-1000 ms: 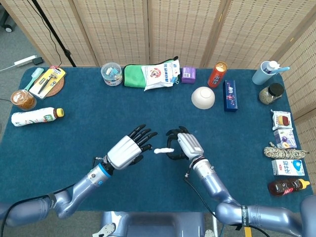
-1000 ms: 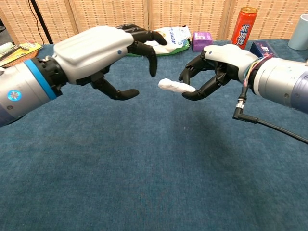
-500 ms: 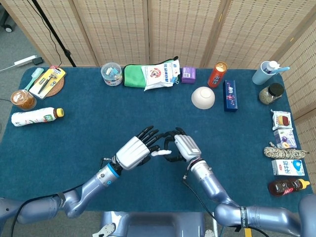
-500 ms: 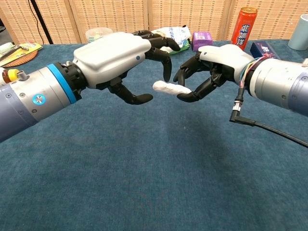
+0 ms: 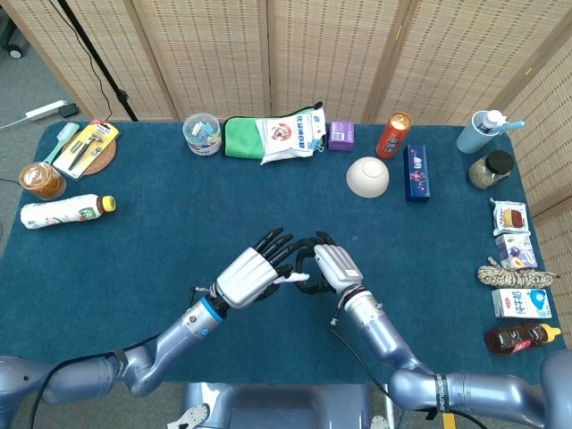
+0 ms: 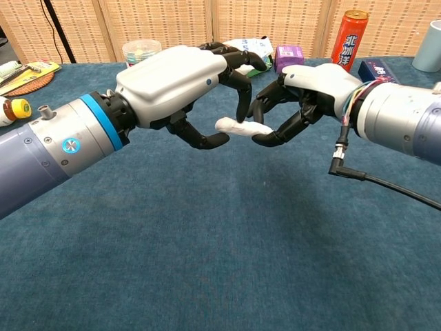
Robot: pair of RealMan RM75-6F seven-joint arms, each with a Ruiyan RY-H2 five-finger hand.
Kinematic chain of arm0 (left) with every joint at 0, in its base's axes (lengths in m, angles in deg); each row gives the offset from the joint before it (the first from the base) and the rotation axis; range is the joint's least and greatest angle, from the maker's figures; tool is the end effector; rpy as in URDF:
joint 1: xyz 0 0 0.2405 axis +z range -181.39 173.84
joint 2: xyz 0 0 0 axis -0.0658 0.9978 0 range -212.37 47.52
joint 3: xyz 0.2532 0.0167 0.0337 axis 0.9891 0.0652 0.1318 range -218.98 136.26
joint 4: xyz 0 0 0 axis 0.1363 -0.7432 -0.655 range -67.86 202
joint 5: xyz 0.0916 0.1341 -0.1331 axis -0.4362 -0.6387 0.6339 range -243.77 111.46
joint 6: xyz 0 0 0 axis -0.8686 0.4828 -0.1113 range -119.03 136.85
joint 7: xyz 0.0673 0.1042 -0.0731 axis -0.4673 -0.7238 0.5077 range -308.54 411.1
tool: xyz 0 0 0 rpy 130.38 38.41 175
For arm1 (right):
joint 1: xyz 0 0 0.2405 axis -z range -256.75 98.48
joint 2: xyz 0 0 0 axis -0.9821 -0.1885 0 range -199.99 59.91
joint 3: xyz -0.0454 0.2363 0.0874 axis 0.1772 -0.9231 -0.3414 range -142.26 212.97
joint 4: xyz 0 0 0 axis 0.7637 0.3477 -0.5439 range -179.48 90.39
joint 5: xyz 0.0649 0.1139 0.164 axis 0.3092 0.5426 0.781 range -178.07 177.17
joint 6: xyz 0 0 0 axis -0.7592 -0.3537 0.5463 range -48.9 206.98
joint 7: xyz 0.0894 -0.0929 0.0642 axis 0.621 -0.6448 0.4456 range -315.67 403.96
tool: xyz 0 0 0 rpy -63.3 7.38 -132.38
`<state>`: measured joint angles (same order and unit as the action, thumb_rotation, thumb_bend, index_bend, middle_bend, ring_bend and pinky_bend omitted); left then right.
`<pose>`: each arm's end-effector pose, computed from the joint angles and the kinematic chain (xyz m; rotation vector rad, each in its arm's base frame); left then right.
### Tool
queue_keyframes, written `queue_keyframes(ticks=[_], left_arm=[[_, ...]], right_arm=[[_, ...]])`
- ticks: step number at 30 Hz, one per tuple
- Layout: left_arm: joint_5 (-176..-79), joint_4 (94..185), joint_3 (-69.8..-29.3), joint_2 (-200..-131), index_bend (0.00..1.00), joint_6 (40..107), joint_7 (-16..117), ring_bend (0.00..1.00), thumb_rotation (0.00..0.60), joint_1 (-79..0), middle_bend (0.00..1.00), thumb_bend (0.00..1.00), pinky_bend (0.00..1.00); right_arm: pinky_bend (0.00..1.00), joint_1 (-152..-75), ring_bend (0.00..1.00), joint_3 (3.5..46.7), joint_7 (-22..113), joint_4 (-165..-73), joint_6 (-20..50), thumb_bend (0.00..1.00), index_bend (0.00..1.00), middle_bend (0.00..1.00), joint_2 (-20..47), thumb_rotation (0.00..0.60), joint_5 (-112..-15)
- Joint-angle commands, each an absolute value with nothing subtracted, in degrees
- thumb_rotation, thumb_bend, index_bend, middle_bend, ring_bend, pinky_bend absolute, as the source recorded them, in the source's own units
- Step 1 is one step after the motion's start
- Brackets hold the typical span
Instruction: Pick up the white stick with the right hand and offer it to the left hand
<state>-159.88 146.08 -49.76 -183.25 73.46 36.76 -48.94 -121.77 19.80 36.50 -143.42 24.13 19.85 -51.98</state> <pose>-0.0559 0.2939 -0.0579 -2.0870 -0.5162 -1.3854 -0.0939 -0.3170 -0.0237 1.6731 -1.5552 1.1906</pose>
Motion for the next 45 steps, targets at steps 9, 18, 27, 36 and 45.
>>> queue_keyframes(ticks=[9,18,27,36,45], left_arm=[[-159.06,145.52,-49.64,-183.81,0.47,73.33,36.43,0.09,0.6,-49.59,0.14,0.29,0.07],[-157.99,144.48,-50.31,-184.91,0.47,73.49,36.48,0.09,0.6,-50.29,0.14,0.29,0.07],[-157.35,144.31,-50.27,-185.36,0.38,73.29,36.32,0.09,0.6,-50.78,0.14,0.29,0.07],[-156.98,144.54,-50.14,-185.19,0.29,73.32,36.4,0.08,0.6,-51.05,0.1,0.29,0.07],[-157.06,145.03,-50.11,-184.9,0.26,73.7,36.48,0.08,0.6,-51.31,0.09,0.29,0.07]], right_arm=[[0.0,-121.68,0.2,20.04,37.11,-143.72,24.29,0.47,0.68,0.27,19.41,0.6,-52.0],[0.0,-121.52,0.2,20.33,37.85,-143.89,24.67,0.47,0.68,0.27,18.84,0.6,-52.22],[0.0,-121.45,0.2,20.45,38.29,-144.01,24.89,0.47,0.68,0.27,18.27,0.6,-52.4],[0.0,-121.39,0.21,20.51,38.78,-144.17,25.08,0.47,0.68,0.27,17.81,0.6,-52.46],[0.0,-121.4,0.21,20.47,39.17,-143.89,25.21,0.47,0.68,0.27,17.47,0.6,-52.4]])
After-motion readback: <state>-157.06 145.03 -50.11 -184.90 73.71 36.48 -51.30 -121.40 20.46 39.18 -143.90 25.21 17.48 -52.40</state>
